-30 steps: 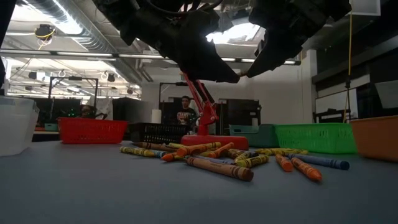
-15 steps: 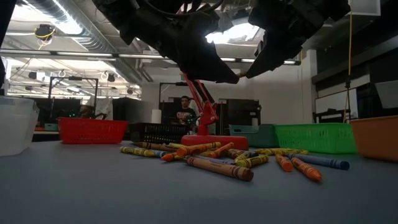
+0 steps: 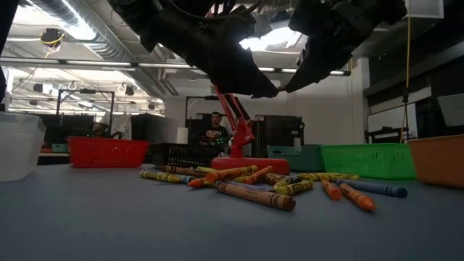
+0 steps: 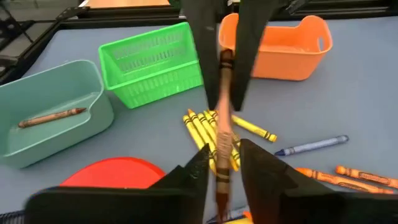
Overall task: Sort crayons
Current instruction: Put the brown crayon into the top right blue bin
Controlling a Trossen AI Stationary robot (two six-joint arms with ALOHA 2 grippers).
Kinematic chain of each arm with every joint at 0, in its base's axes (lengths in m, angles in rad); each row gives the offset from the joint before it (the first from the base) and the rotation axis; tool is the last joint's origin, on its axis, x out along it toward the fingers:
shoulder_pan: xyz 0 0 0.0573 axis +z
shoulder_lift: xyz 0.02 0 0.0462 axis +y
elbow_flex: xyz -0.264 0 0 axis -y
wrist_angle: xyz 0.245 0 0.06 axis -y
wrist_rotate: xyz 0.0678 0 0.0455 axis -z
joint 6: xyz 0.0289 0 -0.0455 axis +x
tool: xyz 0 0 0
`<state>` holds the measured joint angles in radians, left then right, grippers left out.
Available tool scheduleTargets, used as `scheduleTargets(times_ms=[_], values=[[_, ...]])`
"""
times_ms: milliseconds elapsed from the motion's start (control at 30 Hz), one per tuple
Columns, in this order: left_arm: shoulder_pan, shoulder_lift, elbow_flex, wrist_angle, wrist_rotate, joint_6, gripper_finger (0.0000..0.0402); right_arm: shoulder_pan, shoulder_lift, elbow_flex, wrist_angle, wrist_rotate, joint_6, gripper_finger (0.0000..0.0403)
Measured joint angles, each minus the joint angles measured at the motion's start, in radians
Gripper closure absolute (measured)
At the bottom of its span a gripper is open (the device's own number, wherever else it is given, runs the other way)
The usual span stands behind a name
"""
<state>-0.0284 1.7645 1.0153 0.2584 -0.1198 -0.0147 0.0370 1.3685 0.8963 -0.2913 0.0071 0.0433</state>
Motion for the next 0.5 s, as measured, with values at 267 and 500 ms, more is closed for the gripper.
scheduleTargets(times_ms=[267,500], values=[[-0.001,0.000,0.000,-0.012,-0.139,0.000,0.0285,-0.133,0.000,0.000,-0.078,0.008,-0.052,0.0385],[0.000,0.000,0.000,-0.016,-0.237,-0.001,0.0285,-0.282,0.000,0.000,-0.208,0.164,-0.060,0.0372]])
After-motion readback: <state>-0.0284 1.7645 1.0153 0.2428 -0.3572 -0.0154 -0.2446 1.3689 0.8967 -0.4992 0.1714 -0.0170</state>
